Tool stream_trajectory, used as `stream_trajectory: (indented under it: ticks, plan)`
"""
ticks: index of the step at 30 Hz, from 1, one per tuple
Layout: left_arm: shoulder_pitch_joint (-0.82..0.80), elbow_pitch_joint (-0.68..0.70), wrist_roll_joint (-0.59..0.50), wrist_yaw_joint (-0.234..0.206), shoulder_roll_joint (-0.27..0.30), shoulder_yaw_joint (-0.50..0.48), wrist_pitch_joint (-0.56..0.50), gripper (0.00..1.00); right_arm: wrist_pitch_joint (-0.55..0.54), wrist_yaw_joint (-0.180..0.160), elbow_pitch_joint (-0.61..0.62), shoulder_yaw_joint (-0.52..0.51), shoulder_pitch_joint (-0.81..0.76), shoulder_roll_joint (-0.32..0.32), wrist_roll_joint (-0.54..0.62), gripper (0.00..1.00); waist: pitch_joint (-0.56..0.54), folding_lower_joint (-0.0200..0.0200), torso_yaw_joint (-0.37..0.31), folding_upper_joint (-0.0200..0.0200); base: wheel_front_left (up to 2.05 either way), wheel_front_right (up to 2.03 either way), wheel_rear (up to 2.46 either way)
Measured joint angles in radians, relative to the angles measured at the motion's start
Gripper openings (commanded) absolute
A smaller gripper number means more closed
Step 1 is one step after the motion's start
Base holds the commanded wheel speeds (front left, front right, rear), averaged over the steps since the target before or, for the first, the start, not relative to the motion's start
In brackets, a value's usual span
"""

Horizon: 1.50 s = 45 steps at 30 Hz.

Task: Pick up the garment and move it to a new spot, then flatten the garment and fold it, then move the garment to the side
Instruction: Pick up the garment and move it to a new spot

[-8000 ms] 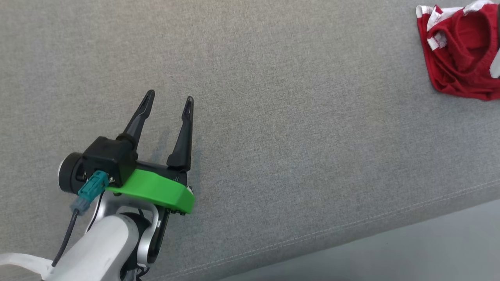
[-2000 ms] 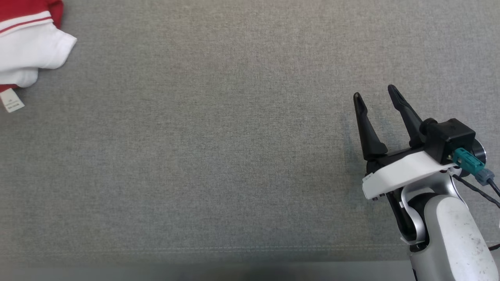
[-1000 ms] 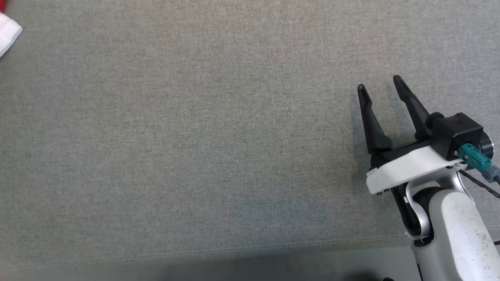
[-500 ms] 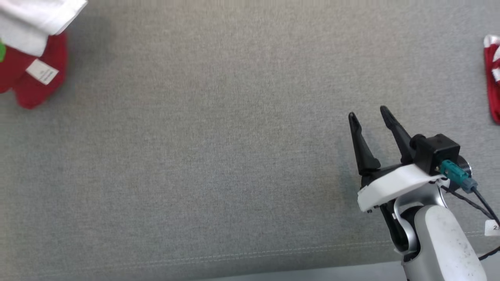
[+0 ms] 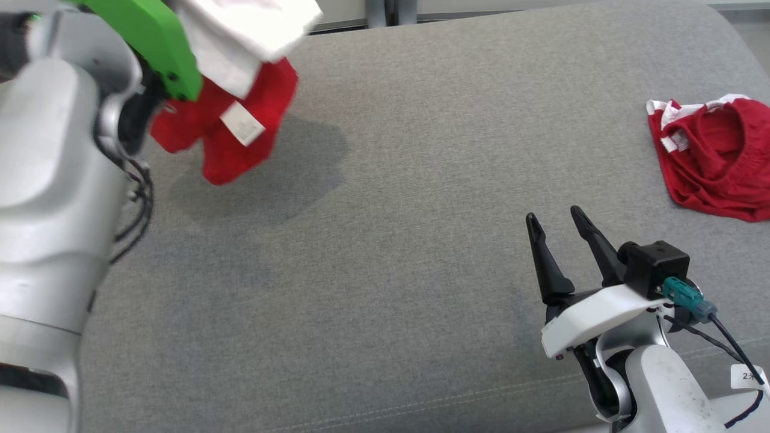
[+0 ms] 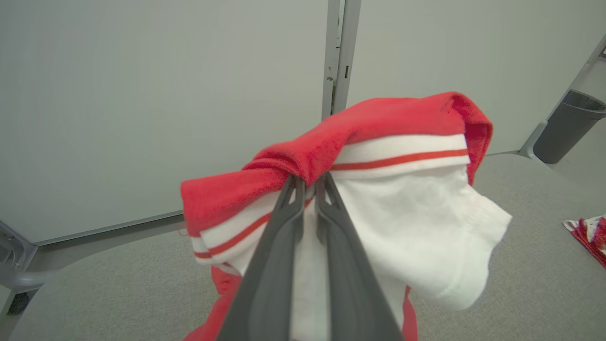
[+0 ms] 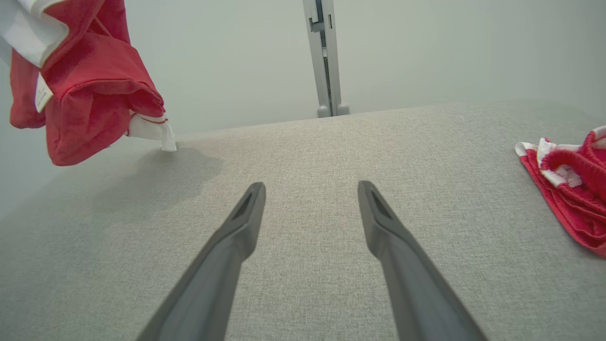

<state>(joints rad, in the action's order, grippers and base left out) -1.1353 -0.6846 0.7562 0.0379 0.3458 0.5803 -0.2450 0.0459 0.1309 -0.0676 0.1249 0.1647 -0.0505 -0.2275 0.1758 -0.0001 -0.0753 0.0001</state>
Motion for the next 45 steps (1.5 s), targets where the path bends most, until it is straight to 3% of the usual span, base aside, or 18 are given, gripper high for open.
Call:
stream_trajectory:
  ticks: [13,18,26,27,29,30,37,45]
  plan:
    - [0.243,-0.091,0.054,-0.042,-0.248,0.062,0.132,0.00,0.013,0.000,-0.014,0.026,-0.003,0.000,-0.020,1.00,-0.022,0.0000,-0.113,0.0000,0.00,0.00,0.00]
    - [0.261,-0.156,0.068,-0.043,-0.286,0.081,0.181,0.00,0.018,0.000,-0.017,0.062,0.028,0.000,-0.037,1.00,-0.008,0.0000,-0.165,0.0000,0.00,0.00,0.00]
    - [0.241,-0.201,0.146,-0.066,-0.294,0.131,0.260,0.00,0.040,0.000,-0.051,0.111,0.063,0.000,-0.062,1.00,0.030,0.0000,-0.265,0.0000,0.00,0.00,0.00]
    - [0.243,-0.198,0.164,-0.073,-0.295,0.150,0.264,0.12,0.044,0.000,-0.058,0.118,0.066,0.000,-0.065,1.00,0.035,0.0000,-0.276,0.0000,0.00,0.00,0.00]
    - [0.243,-0.191,0.190,-0.089,-0.296,0.189,0.273,0.56,0.051,0.000,-0.071,0.124,0.068,0.000,-0.070,1.00,0.044,0.0000,-0.296,0.0000,0.00,0.00,0.00]
    - [0.244,-0.186,0.205,-0.093,-0.296,0.209,0.277,1.00,0.053,0.000,-0.078,0.126,0.068,0.000,-0.071,1.00,0.048,0.0000,-0.305,0.0000,0.00,0.00,0.00]
    - [0.244,-0.135,0.279,-0.101,-0.297,0.335,0.322,1.00,0.074,0.000,-0.117,0.105,0.072,0.000,-0.070,1.00,0.062,0.0000,-0.306,0.0000,0.00,0.00,0.00]
    - [0.243,-0.089,0.298,-0.091,-0.297,0.432,0.424,1.00,0.068,0.000,-0.134,0.070,0.057,0.001,-0.025,1.00,0.037,0.0000,-0.226,0.0000,0.00,0.00,0.00]
